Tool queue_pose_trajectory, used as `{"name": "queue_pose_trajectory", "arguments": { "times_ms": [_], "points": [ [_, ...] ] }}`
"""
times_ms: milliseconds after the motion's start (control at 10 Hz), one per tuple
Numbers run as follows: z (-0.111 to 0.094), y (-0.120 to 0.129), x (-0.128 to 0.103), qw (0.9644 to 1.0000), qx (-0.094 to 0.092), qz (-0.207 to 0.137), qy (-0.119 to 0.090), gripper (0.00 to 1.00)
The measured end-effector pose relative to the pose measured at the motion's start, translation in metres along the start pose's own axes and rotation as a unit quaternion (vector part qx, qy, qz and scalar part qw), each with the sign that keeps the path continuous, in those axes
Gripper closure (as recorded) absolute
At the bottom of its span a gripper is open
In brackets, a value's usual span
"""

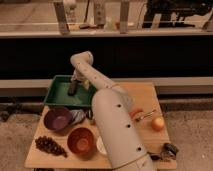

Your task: Place eraser in paper cup

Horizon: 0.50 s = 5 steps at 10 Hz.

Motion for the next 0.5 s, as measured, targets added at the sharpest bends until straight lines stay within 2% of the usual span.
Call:
{"name": "queue_pose_trajectory", "arguments": {
  "times_ms": [500],
  "points": [
    [0.004,-0.012,-0.013,0.9981,0.012,-0.058,-0.016,0.20]
  ]
}}
